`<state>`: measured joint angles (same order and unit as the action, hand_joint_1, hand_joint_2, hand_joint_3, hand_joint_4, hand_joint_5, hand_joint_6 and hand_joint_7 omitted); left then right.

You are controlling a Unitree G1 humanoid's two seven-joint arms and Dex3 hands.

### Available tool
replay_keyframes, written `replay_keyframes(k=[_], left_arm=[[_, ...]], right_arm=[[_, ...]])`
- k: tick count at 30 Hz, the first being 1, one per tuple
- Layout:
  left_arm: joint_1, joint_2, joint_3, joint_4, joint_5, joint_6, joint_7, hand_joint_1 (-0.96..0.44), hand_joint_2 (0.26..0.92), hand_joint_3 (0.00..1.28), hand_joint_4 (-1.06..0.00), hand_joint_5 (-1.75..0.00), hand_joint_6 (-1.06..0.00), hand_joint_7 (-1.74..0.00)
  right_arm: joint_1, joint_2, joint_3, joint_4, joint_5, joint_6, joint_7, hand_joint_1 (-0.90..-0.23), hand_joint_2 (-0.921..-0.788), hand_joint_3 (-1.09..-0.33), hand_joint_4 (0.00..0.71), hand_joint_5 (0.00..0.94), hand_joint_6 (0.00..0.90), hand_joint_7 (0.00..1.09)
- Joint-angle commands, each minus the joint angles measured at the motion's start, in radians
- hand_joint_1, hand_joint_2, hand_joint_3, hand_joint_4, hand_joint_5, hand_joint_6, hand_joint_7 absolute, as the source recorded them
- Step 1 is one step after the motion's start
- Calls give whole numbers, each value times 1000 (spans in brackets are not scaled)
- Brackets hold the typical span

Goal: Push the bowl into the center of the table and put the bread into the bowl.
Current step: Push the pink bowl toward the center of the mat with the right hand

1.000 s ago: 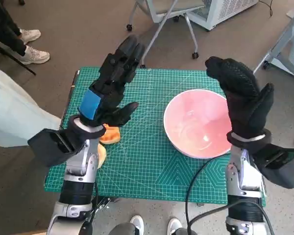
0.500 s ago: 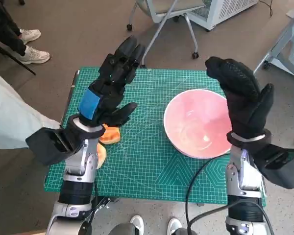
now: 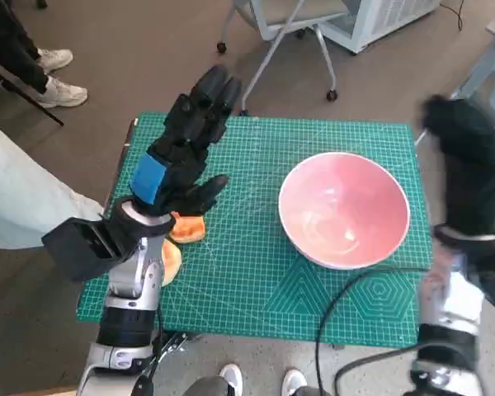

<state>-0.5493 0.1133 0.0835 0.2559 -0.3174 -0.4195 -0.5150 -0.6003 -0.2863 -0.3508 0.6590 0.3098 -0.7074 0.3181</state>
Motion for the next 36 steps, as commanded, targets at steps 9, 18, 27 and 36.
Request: replay_keyframes(k=[9, 18, 27, 36], left_arm=[[21, 4, 15, 6, 2, -14, 9, -583, 921, 447, -12, -6, 1, -279], [23, 5, 20, 15, 5, -17, 9, -583, 921, 446, -15, -6, 1, -269], [31, 15, 22, 7, 7, -15, 8, -582, 921, 443, -21, -9, 1, -268], [48, 30, 27, -11, 5, -15, 9, -582, 921, 440, -24, -9, 1, -269]], right_arm=[[-67, -45, -108, 456, 31, 20, -76, -589, -921, -808, 119, 3, 107, 322], [-64, -32, -107, 577, 9, 112, -105, -569, -921, -851, 109, 1, 116, 287], [-74, 41, -102, 598, 11, 180, -115, -577, -921, -855, 106, 0, 113, 270], [-112, 99, -108, 610, 14, 230, -123, -565, -921, -863, 117, 7, 120, 269]])
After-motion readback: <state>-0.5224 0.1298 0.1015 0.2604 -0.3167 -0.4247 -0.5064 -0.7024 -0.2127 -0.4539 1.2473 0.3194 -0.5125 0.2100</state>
